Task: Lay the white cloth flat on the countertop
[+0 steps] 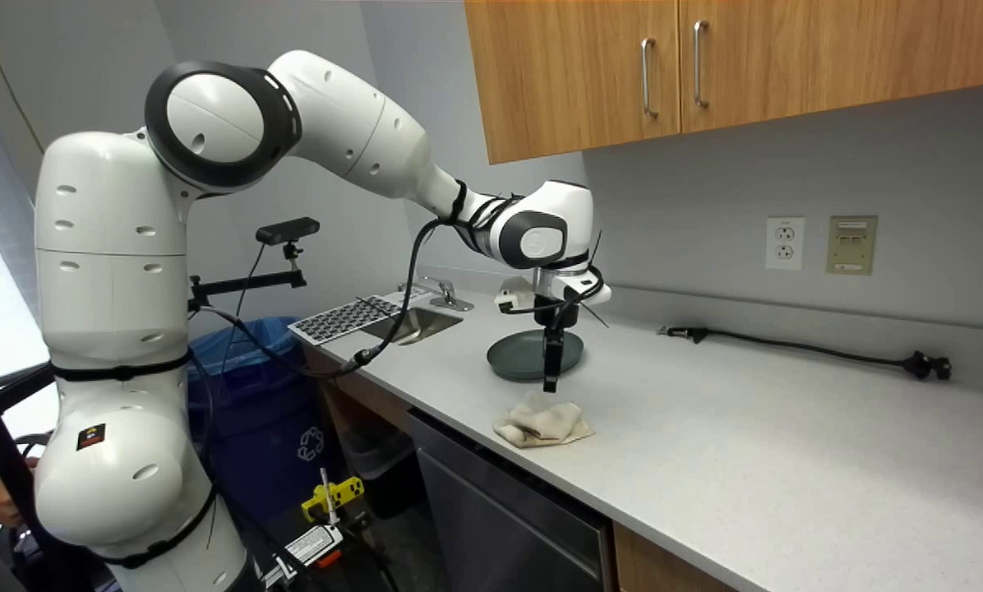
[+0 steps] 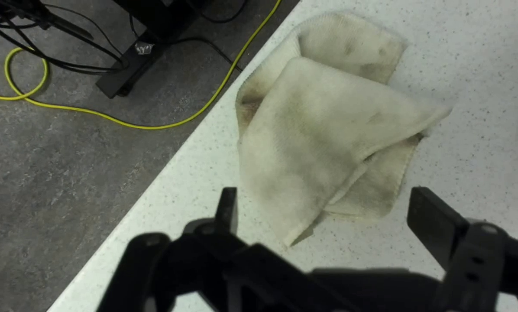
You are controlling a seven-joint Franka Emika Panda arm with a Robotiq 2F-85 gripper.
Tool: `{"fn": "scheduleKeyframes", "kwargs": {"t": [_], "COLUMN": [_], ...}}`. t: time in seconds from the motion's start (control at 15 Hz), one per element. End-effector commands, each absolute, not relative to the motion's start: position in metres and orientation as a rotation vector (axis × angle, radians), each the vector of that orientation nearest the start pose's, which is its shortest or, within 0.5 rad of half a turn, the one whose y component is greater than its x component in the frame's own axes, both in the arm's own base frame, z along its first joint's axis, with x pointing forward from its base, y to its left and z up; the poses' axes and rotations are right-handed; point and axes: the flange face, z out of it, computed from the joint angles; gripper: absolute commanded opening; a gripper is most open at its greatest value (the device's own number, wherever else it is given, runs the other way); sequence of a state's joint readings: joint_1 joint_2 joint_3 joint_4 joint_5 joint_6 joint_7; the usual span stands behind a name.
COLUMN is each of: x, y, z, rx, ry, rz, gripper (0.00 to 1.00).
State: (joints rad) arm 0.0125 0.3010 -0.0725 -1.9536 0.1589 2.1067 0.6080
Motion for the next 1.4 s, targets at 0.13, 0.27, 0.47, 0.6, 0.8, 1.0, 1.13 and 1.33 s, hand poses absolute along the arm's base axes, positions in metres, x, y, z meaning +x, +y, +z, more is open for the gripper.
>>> {"fn": "scheduleKeyframes", "kwargs": {"t": [0.13,0.27,0.47,0.6,0.8,1.0,1.13,1.33], "x": [0.6,0.601,0.608,0.615,0.619,0.616,0.613,0.609], "y": [-0.044,-0.048,-0.049,-0.048,-0.053,-0.056,-0.058,-0.059], "z": [0.29,0.283,0.278,0.276,0.268,0.25,0.24,0.23], "rx": [-2.799,-2.794,-2.8,-2.809,-2.808,-2.794,-2.79,-2.79], "ry": [1.222,1.239,1.247,1.258,1.326,1.382,1.409,1.444], "rz": [0.296,0.31,0.32,0.313,0.324,0.371,0.4,0.43], "gripper": [1.0,1.0,1.0,1.0,1.0,1.0,1.0,1.0]}}
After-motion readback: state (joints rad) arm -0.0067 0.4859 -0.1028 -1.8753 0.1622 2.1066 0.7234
